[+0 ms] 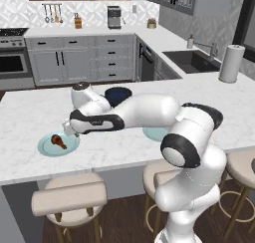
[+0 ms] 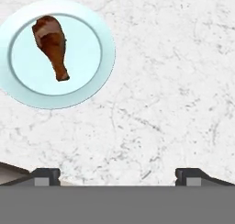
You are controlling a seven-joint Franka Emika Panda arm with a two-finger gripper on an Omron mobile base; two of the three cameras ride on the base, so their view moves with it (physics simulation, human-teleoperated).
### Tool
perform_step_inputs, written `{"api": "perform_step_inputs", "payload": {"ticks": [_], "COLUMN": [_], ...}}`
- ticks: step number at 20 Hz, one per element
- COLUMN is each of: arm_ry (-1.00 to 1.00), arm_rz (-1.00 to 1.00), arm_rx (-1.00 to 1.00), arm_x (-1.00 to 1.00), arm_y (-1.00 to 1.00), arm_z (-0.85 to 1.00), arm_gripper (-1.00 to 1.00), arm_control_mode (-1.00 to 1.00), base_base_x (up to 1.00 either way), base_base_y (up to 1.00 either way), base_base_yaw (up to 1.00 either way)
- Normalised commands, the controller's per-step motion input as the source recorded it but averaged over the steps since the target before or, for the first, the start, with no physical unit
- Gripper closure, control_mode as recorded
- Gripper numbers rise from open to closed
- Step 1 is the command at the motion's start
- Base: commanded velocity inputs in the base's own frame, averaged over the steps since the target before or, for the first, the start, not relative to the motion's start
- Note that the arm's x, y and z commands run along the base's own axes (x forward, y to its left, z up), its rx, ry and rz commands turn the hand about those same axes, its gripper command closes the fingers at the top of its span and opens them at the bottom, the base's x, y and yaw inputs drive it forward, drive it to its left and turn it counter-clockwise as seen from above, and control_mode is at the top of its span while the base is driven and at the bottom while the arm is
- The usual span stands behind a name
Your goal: Pick the chicken drumstick and carrot from their plates and place them in the bowl. Then put the bowl in the fridge.
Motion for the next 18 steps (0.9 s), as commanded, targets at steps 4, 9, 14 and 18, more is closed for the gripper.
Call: {"api": "perform_step_inputs", "payload": {"ticks": [4,9,14,18], "arm_ry": [-0.01,0.0,0.0,0.0], "arm_rz": [0.07,0.08,0.09,0.09], "arm_rx": [0.04,0.09,0.08,0.01], "arm_x": [0.14,0.3,0.44,0.26], "arm_y": [0.83,0.47,0.38,0.09], "arm_z": [-0.44,-0.4,-0.19,-0.18], "arm_gripper": [-1.0,-1.0,-1.0,-1.0], "arm_control_mode": [-1.0,-1.0,-1.0,-1.0], "base_base_x": [0.0,0.0,0.0,0.0], "base_base_y": [0.0,0.0,0.0,0.0], "base_base_yaw": [0.0,0.0,0.0,0.0]}}
